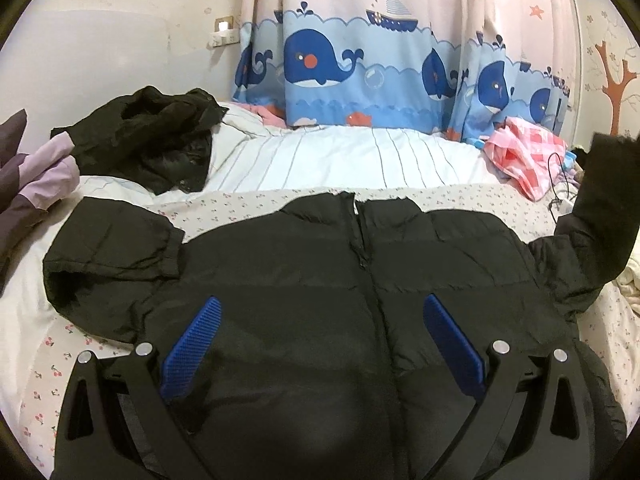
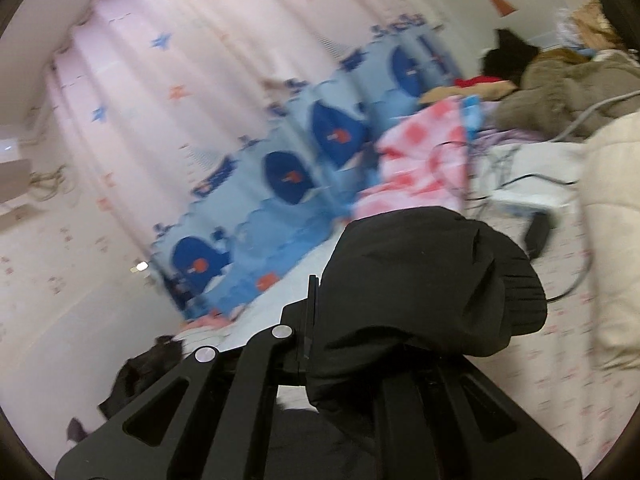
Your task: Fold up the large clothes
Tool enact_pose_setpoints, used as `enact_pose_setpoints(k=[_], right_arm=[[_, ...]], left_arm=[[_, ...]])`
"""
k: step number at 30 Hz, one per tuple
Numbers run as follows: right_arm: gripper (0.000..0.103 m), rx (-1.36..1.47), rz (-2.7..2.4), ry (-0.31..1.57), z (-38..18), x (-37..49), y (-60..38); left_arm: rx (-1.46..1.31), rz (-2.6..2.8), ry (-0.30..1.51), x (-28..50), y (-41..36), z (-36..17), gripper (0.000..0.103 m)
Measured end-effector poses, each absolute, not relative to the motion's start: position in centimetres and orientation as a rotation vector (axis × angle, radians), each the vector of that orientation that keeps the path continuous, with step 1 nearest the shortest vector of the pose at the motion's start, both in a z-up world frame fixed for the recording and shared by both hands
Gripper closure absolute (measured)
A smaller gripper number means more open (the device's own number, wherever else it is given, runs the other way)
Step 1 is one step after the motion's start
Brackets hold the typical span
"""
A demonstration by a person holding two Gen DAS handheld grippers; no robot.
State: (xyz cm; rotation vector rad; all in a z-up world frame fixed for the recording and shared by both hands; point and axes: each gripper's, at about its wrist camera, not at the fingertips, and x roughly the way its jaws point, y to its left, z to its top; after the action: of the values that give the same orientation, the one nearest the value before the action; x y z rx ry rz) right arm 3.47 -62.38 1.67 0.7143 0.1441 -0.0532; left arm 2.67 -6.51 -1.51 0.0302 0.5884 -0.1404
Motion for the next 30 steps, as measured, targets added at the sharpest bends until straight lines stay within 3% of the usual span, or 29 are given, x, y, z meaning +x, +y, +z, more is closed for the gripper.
enact_pose_setpoints(k=[10,24,26,27,28,30], right_arm=[[0.098,0.592,0.187,0.211,3.8,9.7,-46.8],[0.097,0.451,0.385,0.463,-5.5,15.6,-23.9],[0.091,0.409,0.393,0.543,-7.9,16.7,-21.5],[0.078,0.372,0.388,0.612,-9.7,17.5,-19.7],[0.052,0.329,0.380,0.680,-11.5,18.3,-18.0],[0.031,0.224,0.371,0.829,-15.3,19.4,-14.6]], left_arm=[[0.032,-0.110,0.550,2.0,-3.3,0.3,0.006],[-0.299,0.106,0.611,4.5,11.4,1.6,0.006],[-0.322,0.126,0.613,4.5,12.7,1.5,0.006],[-0.332,0.131,0.617,4.4,13.3,1.4,0.006],[-0.346,0.135,0.623,4.5,13.8,1.3,0.006],[-0.362,0.136,0.633,4.5,14.4,1.2,0.006]])
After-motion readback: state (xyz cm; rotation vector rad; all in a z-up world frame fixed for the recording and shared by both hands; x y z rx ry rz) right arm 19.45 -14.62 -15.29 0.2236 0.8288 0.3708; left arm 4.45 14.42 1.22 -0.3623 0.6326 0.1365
